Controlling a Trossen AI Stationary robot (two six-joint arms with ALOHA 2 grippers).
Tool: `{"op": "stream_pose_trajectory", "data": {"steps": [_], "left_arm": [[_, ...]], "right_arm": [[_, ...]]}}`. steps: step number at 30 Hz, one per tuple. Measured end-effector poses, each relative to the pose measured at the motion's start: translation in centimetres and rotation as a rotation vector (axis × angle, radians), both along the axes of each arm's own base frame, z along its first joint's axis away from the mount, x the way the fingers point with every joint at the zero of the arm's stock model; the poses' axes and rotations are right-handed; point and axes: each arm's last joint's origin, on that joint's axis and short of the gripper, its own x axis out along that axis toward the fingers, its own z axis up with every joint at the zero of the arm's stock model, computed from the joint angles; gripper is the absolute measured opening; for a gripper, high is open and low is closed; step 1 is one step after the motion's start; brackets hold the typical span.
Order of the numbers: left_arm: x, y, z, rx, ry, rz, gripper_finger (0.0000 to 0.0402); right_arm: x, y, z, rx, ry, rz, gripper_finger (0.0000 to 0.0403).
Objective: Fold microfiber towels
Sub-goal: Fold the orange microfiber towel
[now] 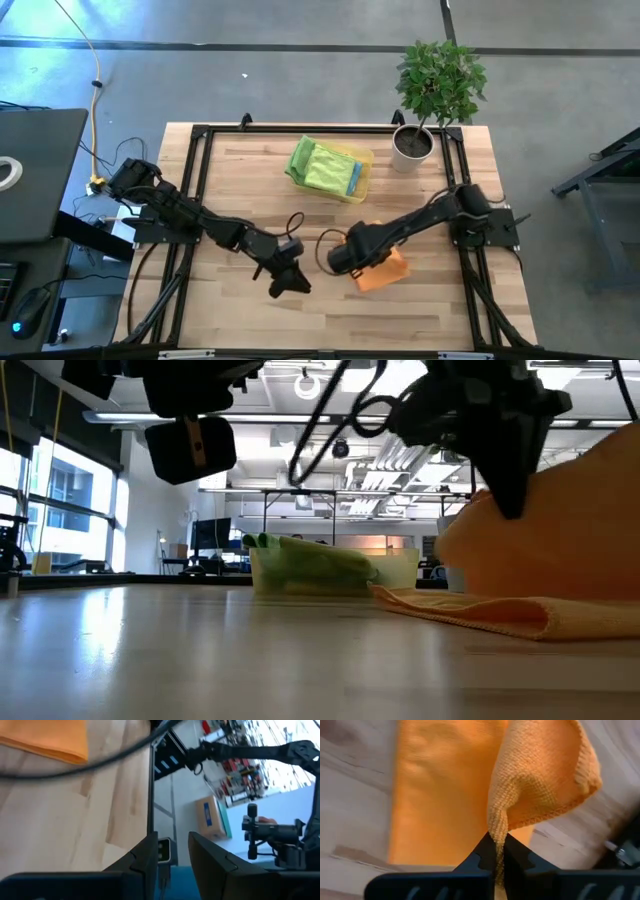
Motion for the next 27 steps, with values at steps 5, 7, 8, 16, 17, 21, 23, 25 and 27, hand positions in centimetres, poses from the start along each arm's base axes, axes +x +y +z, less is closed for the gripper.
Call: {"op": "stream_pose_trajectory", "data": {"steps": [5, 7, 8, 16, 17, 21, 23, 25, 27], "left_arm": [[-0.1, -0.1, 0.0, 0.012, -0.012, -0.064, 0.0099], [-0.1, -0.2, 0.0, 0.015, -0.016, -0.085, 0.0099], [-0.1, -0.2, 0.0, 0.021, -0.021, -0.094, 0.0099], [-0.2, -0.3, 0.0, 0.026, -0.03, -0.141, 0.0099], [-0.2, -0.3, 0.0, 0.026, -0.03, -0.141, 0.0099], [-0.2, -0.3, 0.0, 0.026, -0.03, -0.145, 0.0099], [-0.2, -0.3, 0.0, 0.027, -0.032, -0.155, 0.0099], [-0.2, -0.4, 0.0, 0.025, -0.029, -0.161, 0.0099], [-0.2, -0.4, 0.0, 0.025, -0.03, -0.161, 0.0099]], "right_arm": [[2.1, 1.4, -1.6, -0.029, -0.008, -0.022, 0.0001], [2.6, 1.7, -2.6, -0.036, 0.001, -0.028, 0.0004], [2.9, 1.8, -3.0, -0.042, 0.009, -0.036, 0.0005], [4.6, 2.2, -4.4, -0.08, -0.11, -0.089, 0.0013], [4.6, 2.2, -4.4, -0.098, -0.125, -0.102, 0.0013], [4.8, 1.8, -4.4, -0.124, -0.146, -0.142, 0.0014], [4.9, 1.9, -4.5, -0.121, -0.157, -0.152, 0.0014], [5.0, 1.9, -4.5, -0.119, -0.166, -0.161, 0.0014], [5.1, 1.9, -4.4, -0.113, -0.18, -0.164, 0.0014]]}}
